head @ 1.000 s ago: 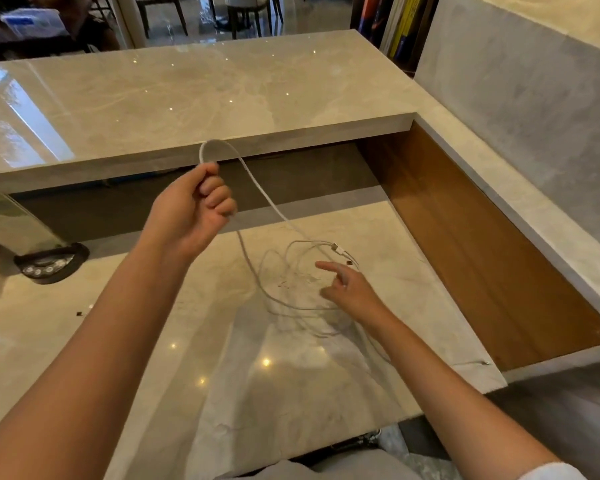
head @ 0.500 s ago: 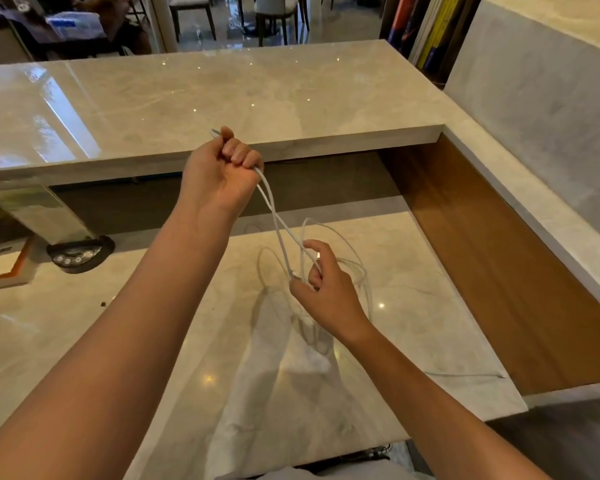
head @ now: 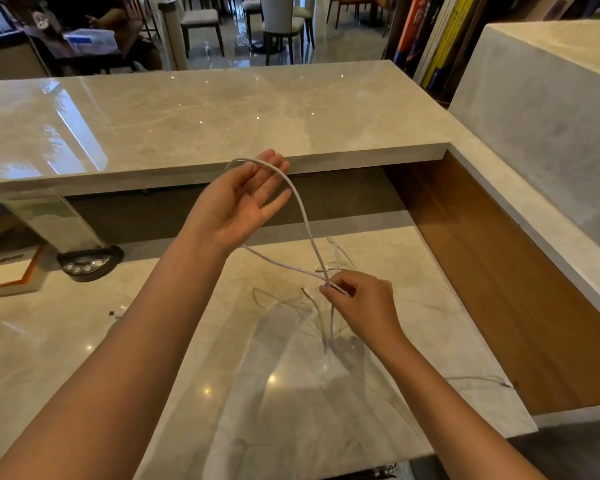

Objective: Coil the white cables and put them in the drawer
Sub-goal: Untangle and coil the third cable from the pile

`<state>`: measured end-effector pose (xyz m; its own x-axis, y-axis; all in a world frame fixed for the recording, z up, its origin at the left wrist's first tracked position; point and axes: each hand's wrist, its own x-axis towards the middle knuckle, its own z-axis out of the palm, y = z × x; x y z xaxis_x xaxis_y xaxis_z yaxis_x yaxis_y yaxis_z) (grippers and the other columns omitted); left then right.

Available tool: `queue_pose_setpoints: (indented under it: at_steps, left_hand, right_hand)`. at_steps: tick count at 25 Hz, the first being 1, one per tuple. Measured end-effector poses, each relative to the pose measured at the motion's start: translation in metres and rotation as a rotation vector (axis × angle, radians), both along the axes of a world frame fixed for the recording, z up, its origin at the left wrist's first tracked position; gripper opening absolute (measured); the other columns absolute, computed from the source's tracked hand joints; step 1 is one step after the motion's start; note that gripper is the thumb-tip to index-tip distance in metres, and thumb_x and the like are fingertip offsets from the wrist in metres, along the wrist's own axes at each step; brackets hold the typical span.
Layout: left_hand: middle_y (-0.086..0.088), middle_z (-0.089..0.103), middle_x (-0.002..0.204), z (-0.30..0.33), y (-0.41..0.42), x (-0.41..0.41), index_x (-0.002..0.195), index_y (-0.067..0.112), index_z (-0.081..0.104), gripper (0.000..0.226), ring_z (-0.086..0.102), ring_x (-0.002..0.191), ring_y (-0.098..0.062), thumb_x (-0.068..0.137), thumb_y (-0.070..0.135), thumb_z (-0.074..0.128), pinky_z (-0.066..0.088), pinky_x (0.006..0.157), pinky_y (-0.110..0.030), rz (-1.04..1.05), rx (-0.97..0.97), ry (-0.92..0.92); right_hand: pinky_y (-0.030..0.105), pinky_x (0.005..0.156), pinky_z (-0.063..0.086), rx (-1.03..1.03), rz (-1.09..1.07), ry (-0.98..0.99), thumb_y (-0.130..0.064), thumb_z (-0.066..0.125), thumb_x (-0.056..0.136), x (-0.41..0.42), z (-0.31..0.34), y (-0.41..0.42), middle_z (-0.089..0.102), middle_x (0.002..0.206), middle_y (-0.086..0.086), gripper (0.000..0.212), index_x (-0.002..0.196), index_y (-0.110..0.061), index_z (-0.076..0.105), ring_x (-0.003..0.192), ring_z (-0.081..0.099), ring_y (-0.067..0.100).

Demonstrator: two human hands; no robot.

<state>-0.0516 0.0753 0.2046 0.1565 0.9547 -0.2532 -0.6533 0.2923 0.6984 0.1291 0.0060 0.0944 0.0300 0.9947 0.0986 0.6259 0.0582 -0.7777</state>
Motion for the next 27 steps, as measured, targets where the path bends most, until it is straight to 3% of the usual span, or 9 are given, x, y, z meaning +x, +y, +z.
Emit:
queue_pose_setpoints:
  at_steps: [3, 7, 9, 12, 15, 17, 20, 22, 27]
  left_hand:
    - [-0.007, 0.069, 0.113, -0.013, -0.008, -0.001, 0.117, 0.009, 0.059, 0.029, 0.066, 0.106, -0.017, 0.097, 0.016, 0.039, 0.050, 0.093, -0.036, -0.073, 0.011, 0.218]
    - [0.005, 0.069, 0.106, -0.054, -0.034, 0.019, 0.106, 0.022, 0.065, 0.020, 0.064, 0.099, -0.010, 0.092, 0.017, 0.050, 0.051, 0.090, -0.029, -0.167, 0.195, 0.985]
    - [0.007, 0.069, 0.104, -0.073, -0.047, 0.033, 0.105, 0.022, 0.069, 0.020, 0.063, 0.095, -0.003, 0.090, 0.018, 0.055, 0.049, 0.086, -0.021, -0.280, 0.328, 1.114]
    - [0.008, 0.070, 0.096, -0.091, -0.054, 0.046, 0.103, 0.020, 0.071, 0.021, 0.063, 0.086, 0.003, 0.089, 0.017, 0.057, 0.049, 0.078, -0.013, -0.378, 0.374, 1.112]
    - [0.003, 0.072, 0.091, -0.096, -0.056, 0.045, 0.102, 0.015, 0.071, 0.019, 0.066, 0.081, 0.001, 0.090, 0.014, 0.056, 0.048, 0.071, -0.009, -0.449, 0.359, 1.003]
    - [-0.002, 0.073, 0.087, -0.099, -0.059, 0.041, 0.098, 0.009, 0.070, 0.018, 0.068, 0.078, -0.003, 0.092, 0.012, 0.053, 0.048, 0.070, -0.010, -0.472, 0.349, 0.955]
    - [-0.005, 0.073, 0.085, -0.105, -0.060, 0.023, 0.090, 0.009, 0.073, 0.017, 0.068, 0.078, -0.009, 0.090, 0.011, 0.056, 0.052, 0.074, -0.018, -0.502, 0.351, 1.067]
    - [-0.007, 0.073, 0.086, -0.105, -0.061, 0.005, 0.089, 0.011, 0.074, 0.018, 0.068, 0.080, -0.015, 0.090, 0.011, 0.056, 0.055, 0.079, -0.028, -0.606, 0.334, 1.105]
    - [-0.001, 0.070, 0.081, -0.098, -0.088, -0.011, 0.099, 0.014, 0.067, 0.021, 0.065, 0.071, -0.016, 0.093, 0.010, 0.047, 0.052, 0.070, -0.024, -1.087, 0.181, 0.685]
  right_hand:
    - [0.043, 0.087, 0.044, -0.103, -0.015, -0.017, -0.030, 0.068, 0.081, 0.010, 0.010, 0.008, 0.061, 0.057, -0.009, 0.022, 0.060, -0.023, 0.065, 0.064, 0.057, 0.008]
    - [0.026, 0.076, 0.046, -0.272, -0.061, 0.398, -0.027, 0.063, 0.086, 0.018, 0.035, 0.016, 0.068, 0.077, 0.001, 0.018, 0.074, -0.019, 0.074, 0.074, 0.058, 0.010]
    - [0.021, 0.065, 0.038, -0.352, -0.055, 0.544, -0.026, 0.055, 0.091, 0.019, 0.044, 0.019, 0.056, 0.069, 0.001, 0.024, 0.081, -0.014, 0.073, 0.065, 0.046, 0.008]
    - [0.024, 0.060, 0.027, -0.469, -0.002, 0.768, -0.029, 0.049, 0.094, 0.022, 0.046, 0.024, 0.048, 0.065, -0.004, 0.029, 0.086, -0.012, 0.072, 0.060, 0.038, 0.008]
    - [0.025, 0.060, 0.027, -0.457, -0.016, 0.862, -0.027, 0.049, 0.094, 0.025, 0.042, 0.026, 0.050, 0.064, -0.003, 0.027, 0.086, -0.013, 0.070, 0.058, 0.038, 0.009]
    - [0.025, 0.058, 0.027, -0.439, -0.048, 0.978, -0.025, 0.047, 0.095, 0.026, 0.042, 0.029, 0.050, 0.059, -0.004, 0.027, 0.084, -0.012, 0.068, 0.055, 0.037, 0.009]
    - [0.023, 0.056, 0.027, -0.416, -0.104, 1.214, -0.027, 0.045, 0.096, 0.038, 0.045, 0.037, 0.050, 0.052, -0.008, 0.029, 0.080, -0.013, 0.063, 0.047, 0.037, 0.006]
    - [0.023, 0.055, 0.029, -0.376, -0.165, 1.200, -0.027, 0.047, 0.096, 0.047, 0.045, 0.042, 0.049, 0.051, -0.008, 0.026, 0.081, -0.013, 0.063, 0.044, 0.038, 0.006]
    - [0.021, 0.050, 0.030, -0.307, -0.306, 1.113, -0.024, 0.050, 0.095, 0.051, 0.014, 0.049, 0.049, 0.049, -0.009, 0.024, 0.078, -0.014, 0.063, 0.045, 0.037, 0.007]
